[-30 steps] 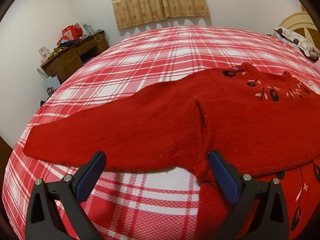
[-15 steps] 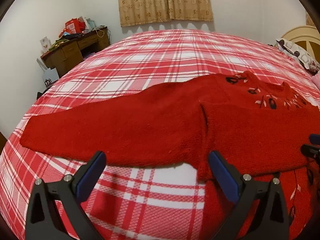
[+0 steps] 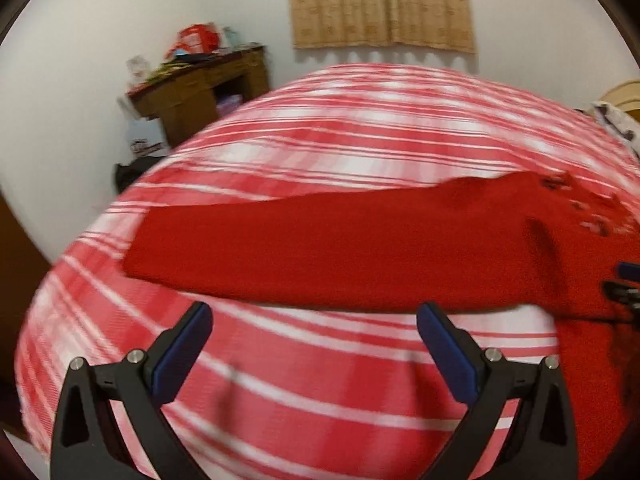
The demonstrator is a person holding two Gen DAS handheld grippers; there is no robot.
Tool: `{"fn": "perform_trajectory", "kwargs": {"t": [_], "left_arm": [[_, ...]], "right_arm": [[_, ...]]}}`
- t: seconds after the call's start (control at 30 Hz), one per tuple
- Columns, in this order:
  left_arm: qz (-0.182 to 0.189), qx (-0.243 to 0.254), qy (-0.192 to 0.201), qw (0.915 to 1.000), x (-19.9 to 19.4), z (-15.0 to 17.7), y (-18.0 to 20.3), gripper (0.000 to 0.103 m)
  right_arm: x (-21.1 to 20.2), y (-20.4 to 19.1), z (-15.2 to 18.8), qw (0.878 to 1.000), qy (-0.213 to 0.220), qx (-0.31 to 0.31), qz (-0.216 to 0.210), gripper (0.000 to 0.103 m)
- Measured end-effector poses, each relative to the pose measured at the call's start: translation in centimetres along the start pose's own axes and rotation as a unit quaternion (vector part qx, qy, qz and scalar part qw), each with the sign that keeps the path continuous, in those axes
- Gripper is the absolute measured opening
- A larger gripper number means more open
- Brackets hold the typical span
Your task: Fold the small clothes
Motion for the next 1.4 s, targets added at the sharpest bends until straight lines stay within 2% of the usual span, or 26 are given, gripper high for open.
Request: {"fn": "perform_trajectory", "kwargs": {"t": [0.03,0.07,0.13,0.27,0.37,0.53,0.67,0.87,1.0,1.17,1.33,1.4], "left_arm": [[-0.013,-0.008,-0.006,0.9999,0.4,-0.1,-1.7,0.103],[-0.024,-0.016,-0.011,0.9995,0.6,-0.1,-2.9,0.103],[-0.047,-0.032,-0.016,0.9983,0.9,0.0,-5.6,0.103],[-0.092,-0.069,-0.023,0.9931,1.3,0.0,-10.8,0.103],[-0.119,-0.103,-0.026,0.9873,1.3,-0.1,-14.3,0.103],[-0.099,-0.152,-0.028,0.9830,1.8,-1.0,-17.5,0.103],[-0.075,-0.167,-0.033,0.9825,2.7,-1.4,-17.7,0.095],[-0.056,-0.175,-0.030,0.9826,3.6,-2.3,-16.9,0.092],[-0.039,-0.188,-0.041,0.9805,4.9,-2.7,-17.0,0.081],[-0.042,-0.199,-0.040,0.9783,5.7,-3.0,-17.0,0.078],[-0.039,-0.183,-0.039,0.9816,6.0,-3.3,-15.9,0.056],[-0.025,-0.177,-0.035,0.9832,6.2,-3.3,-15.4,0.039]], "right_arm": [[-0.4,-0.2,0.1,1.000,0.005,-0.001,-0.009,0.053],[-0.6,-0.5,0.3,1.000,0.007,-0.005,-0.011,0.058],[-0.3,-1.2,1.0,1.000,0.010,-0.024,0.008,0.062],[0.1,-0.8,1.6,1.000,0.022,0.006,-0.005,0.062],[0.1,-1.0,2.1,0.999,0.040,0.010,0.004,0.064],[0.1,-1.1,2.2,0.999,0.042,0.011,0.011,0.066],[0.1,-1.0,2.2,0.999,0.044,0.015,0.013,0.068],[0.1,-1.1,2.4,0.999,0.046,0.018,0.018,0.069],[0.0,-1.0,2.5,0.999,0.047,0.020,0.019,0.070],[0.0,-1.0,2.6,0.998,0.048,0.022,0.020,0.071],[0.0,-1.0,2.6,0.998,0.048,0.023,0.021,0.071],[0.0,-1.0,2.6,0.998,0.048,0.024,0.021,0.071]]}}
Point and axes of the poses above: each gripper's, at about its wrist camera, not at the fingertips, and x roughly the way its jaws point, y to its right, z to its underside, the point moved 1 cm from there along x, roughly the way its jaws point, and after that the axes turned 13 degrees about z, right-handed, at the moved point
